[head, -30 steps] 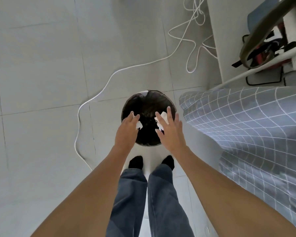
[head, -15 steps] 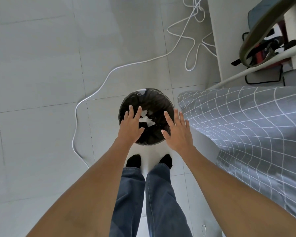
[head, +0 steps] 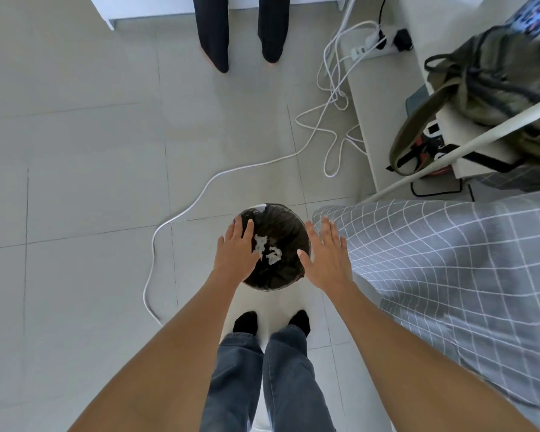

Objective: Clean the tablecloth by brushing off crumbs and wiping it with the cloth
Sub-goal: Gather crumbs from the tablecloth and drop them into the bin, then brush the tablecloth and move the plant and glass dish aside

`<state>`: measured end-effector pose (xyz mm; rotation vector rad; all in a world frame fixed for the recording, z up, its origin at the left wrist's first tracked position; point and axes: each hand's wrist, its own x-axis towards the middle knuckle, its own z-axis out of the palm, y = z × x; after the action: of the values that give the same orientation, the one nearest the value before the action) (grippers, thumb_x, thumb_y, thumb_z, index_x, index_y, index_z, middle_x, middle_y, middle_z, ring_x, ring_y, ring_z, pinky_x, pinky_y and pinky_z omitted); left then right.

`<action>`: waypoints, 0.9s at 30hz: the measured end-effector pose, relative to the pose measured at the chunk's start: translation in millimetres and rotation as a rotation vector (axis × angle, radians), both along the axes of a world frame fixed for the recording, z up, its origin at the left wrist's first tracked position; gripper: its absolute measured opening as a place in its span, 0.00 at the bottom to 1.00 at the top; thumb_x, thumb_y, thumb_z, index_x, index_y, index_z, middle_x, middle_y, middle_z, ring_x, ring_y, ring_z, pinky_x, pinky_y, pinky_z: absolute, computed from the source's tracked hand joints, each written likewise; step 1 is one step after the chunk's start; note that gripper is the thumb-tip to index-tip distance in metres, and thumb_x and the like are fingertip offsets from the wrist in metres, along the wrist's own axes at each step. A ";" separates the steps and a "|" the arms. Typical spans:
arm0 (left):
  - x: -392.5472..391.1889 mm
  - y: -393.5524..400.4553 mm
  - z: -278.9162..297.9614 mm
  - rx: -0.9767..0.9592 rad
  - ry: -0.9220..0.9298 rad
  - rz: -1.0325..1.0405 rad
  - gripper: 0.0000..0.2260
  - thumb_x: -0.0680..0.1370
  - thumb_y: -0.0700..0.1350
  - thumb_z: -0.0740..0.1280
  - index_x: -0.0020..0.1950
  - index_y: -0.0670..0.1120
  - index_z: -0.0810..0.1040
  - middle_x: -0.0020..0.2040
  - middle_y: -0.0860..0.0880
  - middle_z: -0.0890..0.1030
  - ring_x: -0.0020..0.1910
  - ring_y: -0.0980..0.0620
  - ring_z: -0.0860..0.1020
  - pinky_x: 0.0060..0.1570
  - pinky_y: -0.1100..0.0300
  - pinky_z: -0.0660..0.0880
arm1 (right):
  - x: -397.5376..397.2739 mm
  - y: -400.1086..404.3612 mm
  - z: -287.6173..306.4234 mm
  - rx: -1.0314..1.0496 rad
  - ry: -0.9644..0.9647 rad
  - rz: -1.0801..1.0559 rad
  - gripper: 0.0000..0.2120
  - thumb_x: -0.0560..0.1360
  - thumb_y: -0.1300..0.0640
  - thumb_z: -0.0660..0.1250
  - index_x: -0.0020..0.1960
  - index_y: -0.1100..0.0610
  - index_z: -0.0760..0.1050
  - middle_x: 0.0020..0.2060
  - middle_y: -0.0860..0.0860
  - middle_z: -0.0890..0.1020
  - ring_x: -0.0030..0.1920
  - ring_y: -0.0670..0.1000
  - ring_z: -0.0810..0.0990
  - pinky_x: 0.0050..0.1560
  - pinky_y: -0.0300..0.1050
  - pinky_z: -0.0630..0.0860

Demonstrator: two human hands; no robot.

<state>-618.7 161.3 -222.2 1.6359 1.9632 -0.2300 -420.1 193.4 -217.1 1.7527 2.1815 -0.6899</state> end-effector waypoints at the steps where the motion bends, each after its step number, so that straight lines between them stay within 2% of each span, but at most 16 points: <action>1: -1.7 1.9 13.3 0.018 0.007 -0.012 0.31 0.81 0.53 0.59 0.78 0.45 0.48 0.78 0.41 0.45 0.76 0.42 0.51 0.72 0.47 0.59 | -0.8 0.5 13.2 -0.002 -0.003 -0.007 0.31 0.81 0.44 0.54 0.79 0.48 0.43 0.78 0.56 0.42 0.77 0.57 0.40 0.75 0.55 0.42; 7: -9.3 10.9 97.3 0.060 0.060 -0.085 0.30 0.81 0.54 0.57 0.78 0.45 0.50 0.78 0.41 0.42 0.77 0.41 0.51 0.72 0.46 0.57 | -6.5 -8.1 97.1 0.002 0.007 -0.081 0.30 0.82 0.43 0.52 0.79 0.50 0.45 0.78 0.57 0.43 0.77 0.57 0.40 0.76 0.56 0.43; 13: 3.6 20.6 178.3 0.127 0.127 -0.242 0.29 0.81 0.55 0.56 0.78 0.44 0.50 0.78 0.40 0.44 0.76 0.40 0.52 0.72 0.45 0.57 | 0.0 -25.7 179.7 0.059 0.015 -0.153 0.29 0.82 0.46 0.52 0.79 0.50 0.46 0.78 0.57 0.42 0.77 0.57 0.40 0.76 0.55 0.43; 19: 46.4 34.8 235.9 0.176 0.129 -0.423 0.28 0.82 0.52 0.56 0.78 0.44 0.50 0.78 0.41 0.43 0.77 0.42 0.51 0.72 0.45 0.56 | 36.8 -36.9 233.5 0.112 -0.029 -0.269 0.29 0.82 0.46 0.54 0.79 0.50 0.46 0.78 0.57 0.43 0.77 0.58 0.41 0.75 0.56 0.43; 27: 137.5 49.7 298.9 0.220 0.095 -0.616 0.30 0.81 0.54 0.57 0.78 0.43 0.51 0.78 0.40 0.46 0.77 0.43 0.48 0.73 0.45 0.51 | 126.6 -67.9 285.0 0.166 -0.098 -0.480 0.29 0.82 0.45 0.53 0.79 0.50 0.45 0.78 0.57 0.43 0.77 0.58 0.41 0.74 0.57 0.42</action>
<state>-481.2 211.0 76.7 2.3851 1.5339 -0.3360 -293.5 125.5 67.9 2.3772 1.8079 -0.5132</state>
